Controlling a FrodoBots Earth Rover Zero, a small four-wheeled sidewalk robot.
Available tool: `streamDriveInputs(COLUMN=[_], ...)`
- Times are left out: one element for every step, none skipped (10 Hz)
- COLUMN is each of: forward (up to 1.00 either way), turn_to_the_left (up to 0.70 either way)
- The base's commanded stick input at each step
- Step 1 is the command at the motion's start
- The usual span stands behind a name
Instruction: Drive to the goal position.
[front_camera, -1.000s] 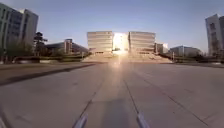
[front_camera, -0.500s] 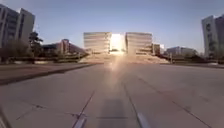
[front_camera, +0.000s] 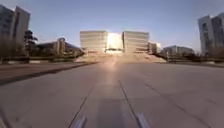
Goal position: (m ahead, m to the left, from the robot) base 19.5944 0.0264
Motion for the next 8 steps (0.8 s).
streamDriveInputs(forward=[0.7,0.7,0.7,0.7,0.7,0.7,0.7,0.7], turn_to_the_left=[0.0,0.0,0.0,0.0,0.0,0.0,0.0,0.0])
